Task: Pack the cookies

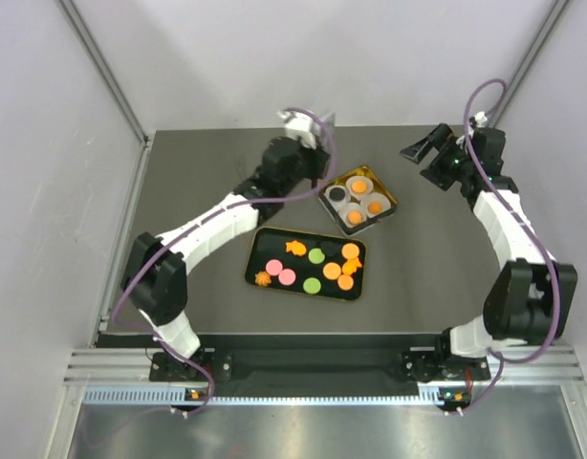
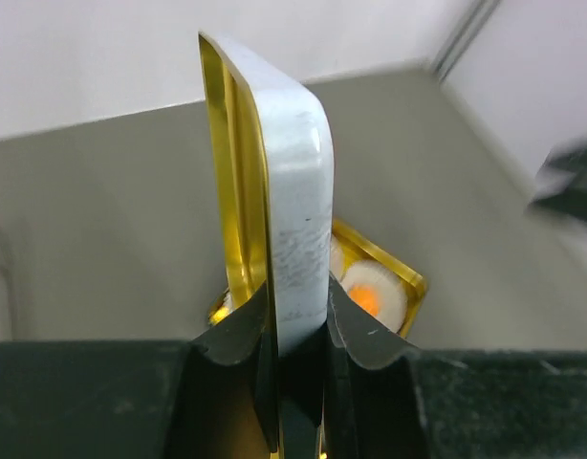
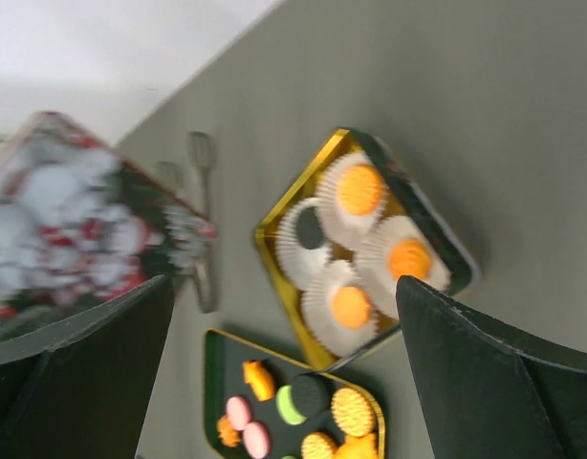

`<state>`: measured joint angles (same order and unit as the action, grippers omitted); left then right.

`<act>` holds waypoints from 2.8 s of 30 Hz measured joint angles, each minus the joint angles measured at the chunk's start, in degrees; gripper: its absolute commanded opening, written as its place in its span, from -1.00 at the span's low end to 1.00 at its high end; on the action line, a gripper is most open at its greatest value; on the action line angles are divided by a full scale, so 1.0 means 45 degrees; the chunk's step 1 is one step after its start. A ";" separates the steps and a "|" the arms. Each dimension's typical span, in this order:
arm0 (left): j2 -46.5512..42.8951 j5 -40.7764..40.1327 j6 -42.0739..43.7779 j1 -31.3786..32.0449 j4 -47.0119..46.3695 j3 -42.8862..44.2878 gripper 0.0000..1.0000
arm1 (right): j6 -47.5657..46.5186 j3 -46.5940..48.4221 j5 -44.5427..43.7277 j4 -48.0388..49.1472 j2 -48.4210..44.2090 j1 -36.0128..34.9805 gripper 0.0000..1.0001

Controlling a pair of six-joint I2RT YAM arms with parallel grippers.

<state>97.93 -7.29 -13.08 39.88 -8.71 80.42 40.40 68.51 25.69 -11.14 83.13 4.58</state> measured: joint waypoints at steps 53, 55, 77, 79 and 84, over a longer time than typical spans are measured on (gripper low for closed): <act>0.6960 0.3978 -1.6072 -0.1384 -1.3804 -0.2667 -0.57 | -0.2084 0.3944 -0.0719 -0.0607 0.6479 -0.0899 0.74; 0.7077 0.3973 -1.6072 -0.1326 -1.3814 -0.2574 -0.56 | -0.2142 0.3949 -0.0607 -0.0563 0.6494 -0.1064 0.74; 0.7990 0.3745 -1.6082 -0.1015 -1.3843 -0.2200 -0.41 | -0.2531 0.3973 -0.0010 -0.0481 0.7417 -0.1515 0.76; 0.8004 0.3750 -1.6082 -0.1015 -1.3848 -0.2200 -0.39 | -0.2550 0.3973 0.0019 -0.0481 0.7427 -0.1515 0.76; 0.8111 0.3759 -1.6130 -0.1015 -1.3886 -0.2200 -0.36 | -0.2633 0.3973 0.0024 -0.0481 0.7431 -0.1520 0.76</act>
<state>134.43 9.63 -85.67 35.31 -71.20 70.52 28.56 86.39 25.80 -13.30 116.57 -2.26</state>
